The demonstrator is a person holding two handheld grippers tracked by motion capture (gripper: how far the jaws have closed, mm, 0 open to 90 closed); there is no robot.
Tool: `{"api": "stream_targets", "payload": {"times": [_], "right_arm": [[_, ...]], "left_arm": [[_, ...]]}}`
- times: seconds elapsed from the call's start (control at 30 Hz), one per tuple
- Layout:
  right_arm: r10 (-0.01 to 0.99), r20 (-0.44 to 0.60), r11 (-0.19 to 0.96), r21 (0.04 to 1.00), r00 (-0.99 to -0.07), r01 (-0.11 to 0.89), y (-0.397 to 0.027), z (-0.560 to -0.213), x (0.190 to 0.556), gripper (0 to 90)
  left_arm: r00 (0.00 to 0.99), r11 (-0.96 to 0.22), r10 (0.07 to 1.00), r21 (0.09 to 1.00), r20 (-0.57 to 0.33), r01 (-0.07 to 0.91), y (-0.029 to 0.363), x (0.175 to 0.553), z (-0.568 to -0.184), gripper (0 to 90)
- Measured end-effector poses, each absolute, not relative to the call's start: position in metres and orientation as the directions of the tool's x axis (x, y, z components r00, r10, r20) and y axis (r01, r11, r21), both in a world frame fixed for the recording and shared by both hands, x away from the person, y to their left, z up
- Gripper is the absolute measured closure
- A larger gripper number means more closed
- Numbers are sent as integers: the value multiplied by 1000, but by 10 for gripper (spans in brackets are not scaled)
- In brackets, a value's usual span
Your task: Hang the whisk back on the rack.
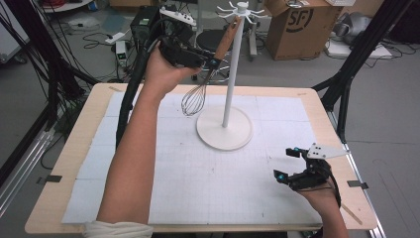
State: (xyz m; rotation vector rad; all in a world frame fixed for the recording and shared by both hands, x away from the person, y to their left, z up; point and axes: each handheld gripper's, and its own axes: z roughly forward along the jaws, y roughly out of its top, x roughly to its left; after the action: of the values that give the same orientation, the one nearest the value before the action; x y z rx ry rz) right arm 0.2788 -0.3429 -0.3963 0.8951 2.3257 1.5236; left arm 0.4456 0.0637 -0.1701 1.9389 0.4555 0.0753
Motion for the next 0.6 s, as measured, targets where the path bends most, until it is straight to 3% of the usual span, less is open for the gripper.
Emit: {"api": "stream_targets", "payload": {"times": [0.33, 0.43, 0.6], "right_arm": [[597, 140, 280, 886, -790, 369, -342, -397, 279, 7], [597, 141, 279, 887, -790, 369, -343, -397, 279, 7], [596, 140, 281, 886, -791, 369, -343, -397, 279, 7]], "left_arm": [[911, -369, 387, 882, -140, 292, 57, 449, -175, 698], [895, -389, 428, 868, -125, 308, 56, 450, -177, 537], [887, -389, 448, 868, -115, 309, 59, 449, -181, 436]]}}
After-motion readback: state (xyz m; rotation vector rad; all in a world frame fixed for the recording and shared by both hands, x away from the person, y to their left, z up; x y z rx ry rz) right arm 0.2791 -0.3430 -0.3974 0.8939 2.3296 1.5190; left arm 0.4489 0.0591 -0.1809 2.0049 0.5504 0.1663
